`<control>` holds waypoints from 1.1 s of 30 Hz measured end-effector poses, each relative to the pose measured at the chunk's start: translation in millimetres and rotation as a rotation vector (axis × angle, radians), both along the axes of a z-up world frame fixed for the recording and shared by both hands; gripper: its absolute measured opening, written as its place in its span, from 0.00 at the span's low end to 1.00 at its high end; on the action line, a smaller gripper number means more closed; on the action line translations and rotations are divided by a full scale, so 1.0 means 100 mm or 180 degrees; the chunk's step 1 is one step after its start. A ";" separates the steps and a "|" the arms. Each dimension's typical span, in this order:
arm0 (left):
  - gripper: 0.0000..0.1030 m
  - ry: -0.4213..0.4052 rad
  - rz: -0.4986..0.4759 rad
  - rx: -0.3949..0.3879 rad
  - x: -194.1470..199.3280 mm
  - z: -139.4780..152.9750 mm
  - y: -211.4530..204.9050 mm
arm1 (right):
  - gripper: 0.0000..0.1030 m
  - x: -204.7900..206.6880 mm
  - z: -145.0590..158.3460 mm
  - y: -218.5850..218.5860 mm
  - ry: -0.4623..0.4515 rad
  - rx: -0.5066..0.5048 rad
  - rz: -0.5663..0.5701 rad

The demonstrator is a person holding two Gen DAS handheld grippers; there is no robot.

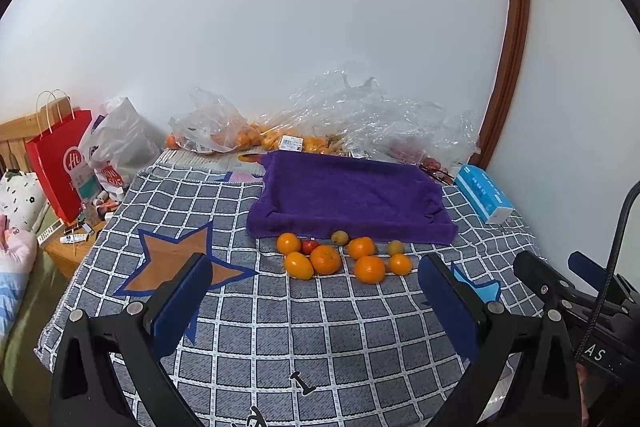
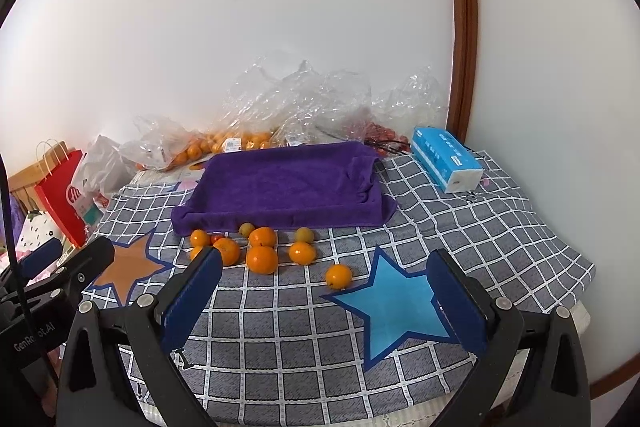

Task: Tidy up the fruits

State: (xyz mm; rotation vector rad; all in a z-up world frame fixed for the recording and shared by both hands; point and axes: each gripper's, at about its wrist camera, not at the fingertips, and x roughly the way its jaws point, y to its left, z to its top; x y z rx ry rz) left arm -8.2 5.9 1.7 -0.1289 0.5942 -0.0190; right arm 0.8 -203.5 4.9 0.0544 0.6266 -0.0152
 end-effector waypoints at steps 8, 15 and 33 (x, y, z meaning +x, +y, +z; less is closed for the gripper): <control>1.00 -0.0023 0.0009 0.0013 -0.02 0.02 0.00 | 0.98 -0.01 0.01 0.00 -0.0011 -0.0004 -0.0011; 1.00 -0.0003 0.0014 0.0033 -0.01 0.00 -0.02 | 0.98 -0.02 0.00 0.00 -0.0003 0.0003 -0.0015; 1.00 0.0008 0.0055 0.0061 0.05 -0.03 0.00 | 0.98 0.06 -0.07 -0.01 0.0042 0.0032 -0.0015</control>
